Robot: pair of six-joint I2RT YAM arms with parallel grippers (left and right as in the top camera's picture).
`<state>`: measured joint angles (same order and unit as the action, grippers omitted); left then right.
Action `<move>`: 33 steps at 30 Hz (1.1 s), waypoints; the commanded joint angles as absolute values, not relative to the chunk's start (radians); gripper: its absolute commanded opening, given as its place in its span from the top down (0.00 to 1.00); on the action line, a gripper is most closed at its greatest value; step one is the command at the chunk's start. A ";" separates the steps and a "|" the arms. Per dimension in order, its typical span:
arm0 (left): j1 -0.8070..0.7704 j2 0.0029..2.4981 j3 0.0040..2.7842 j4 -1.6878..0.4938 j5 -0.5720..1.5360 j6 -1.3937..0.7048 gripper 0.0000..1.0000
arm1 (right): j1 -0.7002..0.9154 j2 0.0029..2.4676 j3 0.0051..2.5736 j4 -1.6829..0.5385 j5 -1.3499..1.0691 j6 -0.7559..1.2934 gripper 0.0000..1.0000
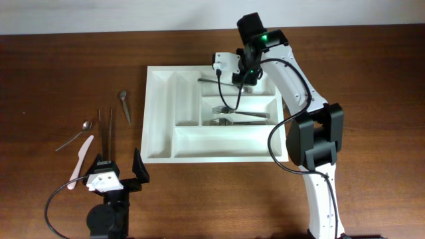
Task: Pack container
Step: 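Carry the spoon with the right gripper into the top compartment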
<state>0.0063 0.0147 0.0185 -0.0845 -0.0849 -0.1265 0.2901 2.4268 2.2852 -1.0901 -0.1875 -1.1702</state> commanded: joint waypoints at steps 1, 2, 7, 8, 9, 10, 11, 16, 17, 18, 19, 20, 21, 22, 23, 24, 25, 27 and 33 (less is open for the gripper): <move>0.009 0.005 0.012 -0.083 -0.074 -0.110 0.01 | 0.267 2.430 2.294 -1.073 -0.209 -1.084 0.53; 0.009 0.005 0.012 -0.083 -0.074 -0.110 0.01 | 0.264 2.429 2.295 -1.065 -0.202 -1.065 0.52; 0.009 0.005 0.012 -0.083 -0.074 -0.110 0.01 | 0.247 2.394 2.309 -1.038 -0.124 -0.903 0.46; 0.009 0.005 0.012 -0.083 -0.074 -0.110 0.01 | 0.242 2.385 2.318 -1.039 -0.106 -0.852 0.46; 0.009 0.005 0.012 -0.082 -0.074 -0.110 0.01 | 0.238 2.379 2.326 -1.039 -0.099 -0.804 0.46; 0.009 0.005 0.012 -0.083 -0.074 -0.110 0.01 | 0.233 2.373 2.336 -1.039 -0.097 -0.740 0.46; 0.009 0.005 0.012 -0.083 -0.074 -0.110 0.01 | 0.228 2.371 2.342 -1.039 -0.096 -0.692 0.46; 0.009 0.005 0.012 -0.083 -0.074 -0.110 0.01 | 0.206 2.368 2.351 -1.043 -0.105 -0.505 0.50; 0.009 0.005 0.012 -0.083 -0.074 -0.110 0.01 | 0.206 2.368 2.350 -1.044 -0.113 -0.478 0.50; 0.009 0.005 0.012 -0.082 -0.074 -0.110 0.01 | 0.206 2.368 2.350 -1.046 -0.126 -0.467 0.50; 0.009 0.005 0.012 -0.083 -0.074 -0.110 0.01 | 0.206 2.368 2.350 -1.047 -0.144 -0.462 0.50; 0.009 0.005 0.012 -0.083 -0.074 -0.110 0.01 | 0.207 2.368 2.350 -1.050 -0.173 -0.462 0.50; 0.009 0.005 0.012 -0.083 -0.074 -0.110 0.01 | 0.208 2.368 2.350 -1.051 -0.200 -0.461 0.50; 0.009 0.005 0.012 -0.083 -0.074 -0.110 0.01 | 0.208 2.369 2.350 -1.051 -0.220 -0.461 0.50; 0.009 0.005 0.012 -0.083 -0.074 -0.110 0.01 | 0.209 2.371 2.348 -1.050 -0.243 -0.462 0.50; 0.009 0.005 0.012 -0.083 -0.074 -0.110 0.01 | 0.210 2.376 2.348 -1.050 -0.250 -0.461 0.50; 0.009 0.005 0.012 -0.083 -0.074 -0.110 0.01 | 0.211 2.378 2.348 -1.050 -0.260 -0.461 0.50; 0.009 0.005 0.012 -0.083 -0.074 -0.110 0.01 | 0.216 2.387 2.348 -1.050 -0.262 -0.454 0.50; 0.009 0.005 0.012 -0.083 -0.074 -0.110 0.01 | 0.232 2.400 2.340 -1.050 -0.262 -0.454 0.49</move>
<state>0.0063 0.0147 0.0185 -0.0845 -0.0849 -0.1265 0.2142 2.4172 2.3299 -1.0470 -0.2325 -0.4694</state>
